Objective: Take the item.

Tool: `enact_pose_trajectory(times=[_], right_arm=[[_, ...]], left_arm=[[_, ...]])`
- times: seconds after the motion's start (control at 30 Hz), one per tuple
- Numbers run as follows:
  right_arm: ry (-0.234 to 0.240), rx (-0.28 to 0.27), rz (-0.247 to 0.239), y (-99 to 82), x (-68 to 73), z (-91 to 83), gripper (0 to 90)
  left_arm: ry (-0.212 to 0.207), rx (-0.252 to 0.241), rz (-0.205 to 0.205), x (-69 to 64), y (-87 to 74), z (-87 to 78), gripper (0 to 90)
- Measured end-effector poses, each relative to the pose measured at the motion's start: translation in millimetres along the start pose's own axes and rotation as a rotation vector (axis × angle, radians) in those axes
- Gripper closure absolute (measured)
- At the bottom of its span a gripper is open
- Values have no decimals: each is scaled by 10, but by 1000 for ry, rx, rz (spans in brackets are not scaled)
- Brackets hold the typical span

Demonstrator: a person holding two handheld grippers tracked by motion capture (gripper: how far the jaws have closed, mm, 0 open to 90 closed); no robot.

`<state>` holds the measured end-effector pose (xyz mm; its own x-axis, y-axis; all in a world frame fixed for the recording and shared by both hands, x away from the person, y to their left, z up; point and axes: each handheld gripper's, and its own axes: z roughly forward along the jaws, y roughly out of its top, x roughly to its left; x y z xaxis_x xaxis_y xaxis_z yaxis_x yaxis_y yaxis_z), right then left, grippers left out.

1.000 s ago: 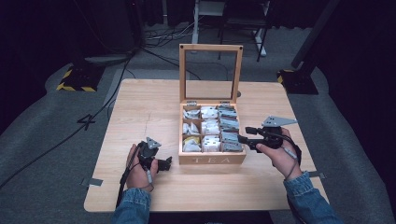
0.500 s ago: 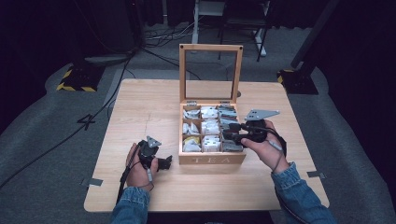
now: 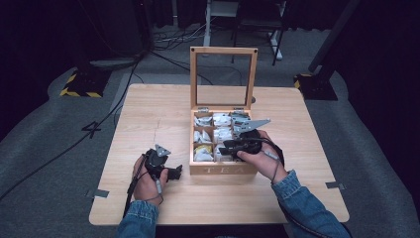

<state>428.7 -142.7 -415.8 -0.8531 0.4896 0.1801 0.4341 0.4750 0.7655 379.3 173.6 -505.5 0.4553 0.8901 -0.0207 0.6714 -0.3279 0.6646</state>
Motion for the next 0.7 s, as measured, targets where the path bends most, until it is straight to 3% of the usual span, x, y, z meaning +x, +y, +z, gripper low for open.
enact_pose_trajectory(times=[0.2, 0.7], right_arm=[[-19, 44, 33, -91, -45, 36, 634], [9, 79, 19, -153, -61, 145, 657]], left_arm=[[-2, 0, 3, 2, 2, 1, 0], [-2, 0, 3, 2, 2, 2, 0]])
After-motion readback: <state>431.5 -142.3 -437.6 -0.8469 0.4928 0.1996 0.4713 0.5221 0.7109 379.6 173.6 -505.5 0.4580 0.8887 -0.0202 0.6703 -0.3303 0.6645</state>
